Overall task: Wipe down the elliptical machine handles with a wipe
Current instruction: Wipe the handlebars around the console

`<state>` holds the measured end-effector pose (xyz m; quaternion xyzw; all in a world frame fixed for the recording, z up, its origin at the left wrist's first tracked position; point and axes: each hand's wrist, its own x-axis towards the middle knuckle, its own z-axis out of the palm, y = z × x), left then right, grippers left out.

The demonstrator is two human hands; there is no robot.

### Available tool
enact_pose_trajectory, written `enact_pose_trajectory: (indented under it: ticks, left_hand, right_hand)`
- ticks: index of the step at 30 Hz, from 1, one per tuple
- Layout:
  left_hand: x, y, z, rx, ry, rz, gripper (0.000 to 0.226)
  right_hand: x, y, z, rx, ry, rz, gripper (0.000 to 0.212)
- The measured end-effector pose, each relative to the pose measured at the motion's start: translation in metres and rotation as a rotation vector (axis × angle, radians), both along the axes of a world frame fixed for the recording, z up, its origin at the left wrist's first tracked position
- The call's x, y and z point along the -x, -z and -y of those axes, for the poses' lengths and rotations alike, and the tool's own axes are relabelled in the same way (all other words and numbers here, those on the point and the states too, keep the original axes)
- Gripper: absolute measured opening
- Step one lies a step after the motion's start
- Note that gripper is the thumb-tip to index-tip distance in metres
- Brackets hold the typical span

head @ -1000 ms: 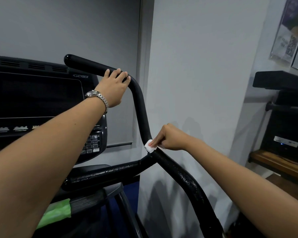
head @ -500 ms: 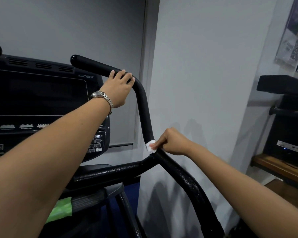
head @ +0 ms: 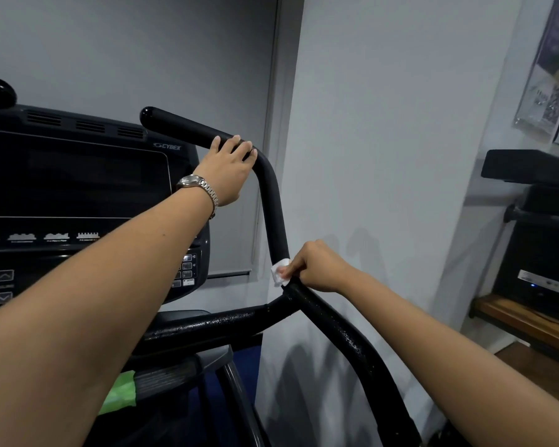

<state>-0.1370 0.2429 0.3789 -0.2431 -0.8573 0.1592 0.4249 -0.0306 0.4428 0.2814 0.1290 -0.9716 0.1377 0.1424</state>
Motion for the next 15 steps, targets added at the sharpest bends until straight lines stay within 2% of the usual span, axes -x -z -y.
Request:
enact_pose_trajectory:
  ticks: [3,9,12,15]
  left_hand:
    - [-0.003,-0.002,0.0,-0.009,-0.007,0.033,0.07]
    - [-0.015,-0.002,-0.003,-0.027,-0.048,0.078,0.071]
    - [-0.026,0.004,0.0,0.003,-0.032,0.079,0.067]
    - [-0.036,0.024,0.011,-0.066,0.083,0.149,0.06]
  right_hand:
    - [-0.005,-0.006,0.003,-0.085,0.011,0.063,0.045]
    - [-0.014,-0.035,0.018,-0.14,0.05,0.287,0.042]
    - [-0.014,-0.047,0.022,0.108,0.02,0.236,0.049]
    - [-0.016,-0.052,0.028,0.462,0.02,0.146,0.039]
